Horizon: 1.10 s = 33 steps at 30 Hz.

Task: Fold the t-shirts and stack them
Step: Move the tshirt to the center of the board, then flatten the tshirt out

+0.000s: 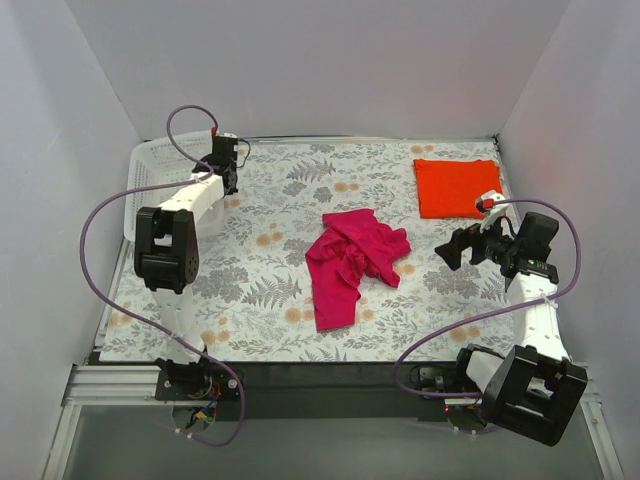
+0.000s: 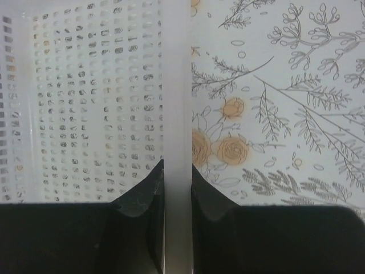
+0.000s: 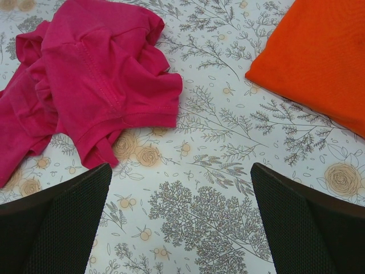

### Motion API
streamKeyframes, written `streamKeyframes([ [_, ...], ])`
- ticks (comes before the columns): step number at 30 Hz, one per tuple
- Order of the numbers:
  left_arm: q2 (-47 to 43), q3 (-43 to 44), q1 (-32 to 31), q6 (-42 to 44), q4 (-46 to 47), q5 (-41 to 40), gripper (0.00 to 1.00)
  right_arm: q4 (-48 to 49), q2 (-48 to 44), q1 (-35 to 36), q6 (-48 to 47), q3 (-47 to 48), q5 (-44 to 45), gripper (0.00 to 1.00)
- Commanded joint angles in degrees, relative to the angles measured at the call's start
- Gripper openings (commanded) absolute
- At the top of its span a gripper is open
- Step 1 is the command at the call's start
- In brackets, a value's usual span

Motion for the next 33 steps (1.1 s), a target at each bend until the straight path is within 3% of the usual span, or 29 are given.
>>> streamKeyframes([
  [1,2.7,5.8,-0.4,-1.3,0.1,-2.7,0.0,0.4,-0.2,-0.3,-0.1,2.1,-1.2,0.98],
  [8,5.8,9.6,2.1,5.6,3.0,0.8,0.0,0.4,0.2,-0.3,-0.1,2.0,-1.4,0.98],
  [16,7.0,8.5,6.3,9.3,3.8,11.2,0.0,0.4,1.0,-0.3,-0.3,1.8,-2.3,0.98],
  [26,10.0,8.9,6.7,12.9,6.1,11.2,0.01,0.2,1.5,-0.4,-0.3,1.7,-2.5,0.98],
  [28,9.6,9.0,6.7,12.3,6.0,11.7,0.11,0.3,1.5,-0.4,-0.3,1.7,-2.6,0.98],
  [29,9.3,8.9,6.7,11.2,6.0,11.9,0.31,0.3,1.5,-0.4,-0.3,1.7,-2.6,0.98],
  [33,6.6,9.2,6.0,8.2,5.7,14.1,0.56,-0.1,1.4,-0.4,-0.9,1.8,-2.8,0.98],
])
